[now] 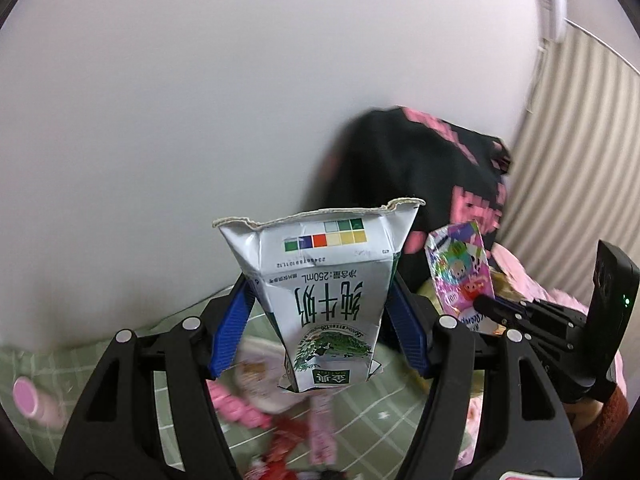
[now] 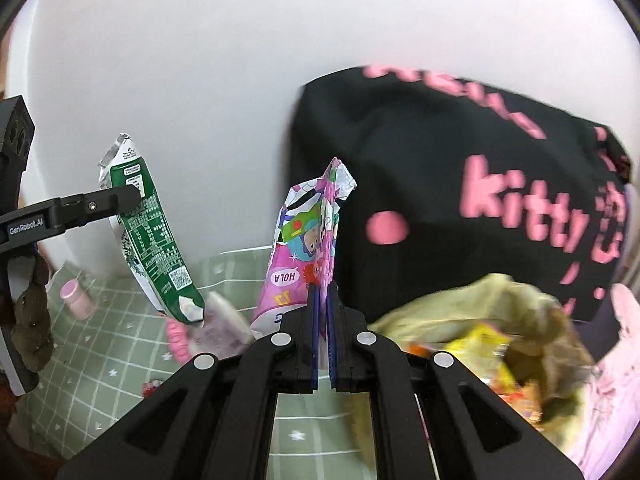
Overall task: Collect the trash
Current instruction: 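Carry the milk carton and pink wrapper with both grippers over the trash bag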
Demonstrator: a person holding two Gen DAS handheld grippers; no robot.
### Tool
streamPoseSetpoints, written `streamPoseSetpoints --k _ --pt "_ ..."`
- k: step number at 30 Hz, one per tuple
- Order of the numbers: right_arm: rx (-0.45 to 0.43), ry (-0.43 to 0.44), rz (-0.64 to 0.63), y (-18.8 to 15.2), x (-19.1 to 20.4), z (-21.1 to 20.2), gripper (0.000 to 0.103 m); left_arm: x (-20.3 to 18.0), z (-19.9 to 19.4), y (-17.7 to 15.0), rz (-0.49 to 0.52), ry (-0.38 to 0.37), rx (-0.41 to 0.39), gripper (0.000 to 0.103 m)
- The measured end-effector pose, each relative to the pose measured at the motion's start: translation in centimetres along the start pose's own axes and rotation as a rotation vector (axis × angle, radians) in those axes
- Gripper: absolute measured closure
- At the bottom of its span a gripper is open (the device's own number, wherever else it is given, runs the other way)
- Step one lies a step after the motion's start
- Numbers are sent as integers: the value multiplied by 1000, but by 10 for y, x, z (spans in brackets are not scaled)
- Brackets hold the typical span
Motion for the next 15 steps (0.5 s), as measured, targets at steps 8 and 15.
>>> streamPoseSetpoints --k 8,15 --pt "-51 -134 83 9 -72 -35 98 -63 28 29 71 -159 -25 41" --pt "-93 -273 140 15 -142 -73 98 -124 49 65 74 -309 -74 41"
Point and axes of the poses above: each gripper's, at about its wrist camera, not at the fingertips, and z roughly the way its jaws point, x to its left, y to its top, the point moved 8 cm from there along z, roughly the way its jaws point, and after that the axes turned 12 degrees about z, right-handed, at the moved point
